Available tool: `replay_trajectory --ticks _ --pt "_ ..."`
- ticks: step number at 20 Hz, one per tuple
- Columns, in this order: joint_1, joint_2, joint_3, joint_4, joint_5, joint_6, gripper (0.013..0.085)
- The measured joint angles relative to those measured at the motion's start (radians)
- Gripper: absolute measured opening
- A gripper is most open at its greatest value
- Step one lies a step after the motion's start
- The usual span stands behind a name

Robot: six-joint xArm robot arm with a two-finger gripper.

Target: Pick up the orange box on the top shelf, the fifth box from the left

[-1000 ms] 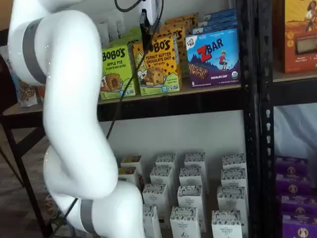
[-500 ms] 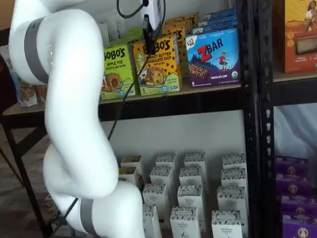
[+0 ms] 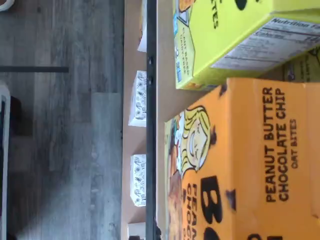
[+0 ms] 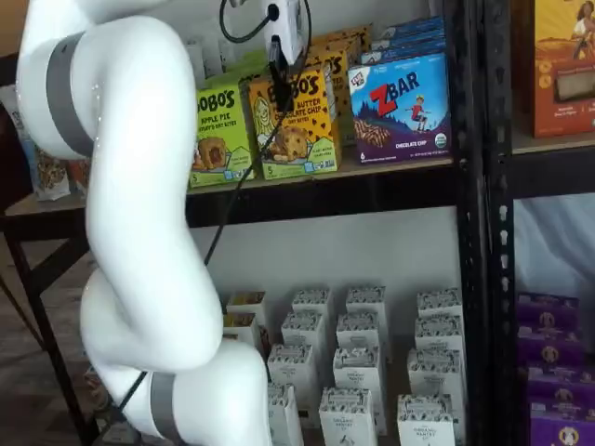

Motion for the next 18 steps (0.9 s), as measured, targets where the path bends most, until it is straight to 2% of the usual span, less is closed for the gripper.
replay_trajectory --ticks 13,15,18 --pt "0.012 -0.017 0.044 -0.009 -0.038 0.008 0.085" --pt "0.011 -0.02 0.05 -0.001 -0.045 0.007 0.077" --pt "0.009 -0.021 0.052 0.004 -0.049 0.006 0.073"
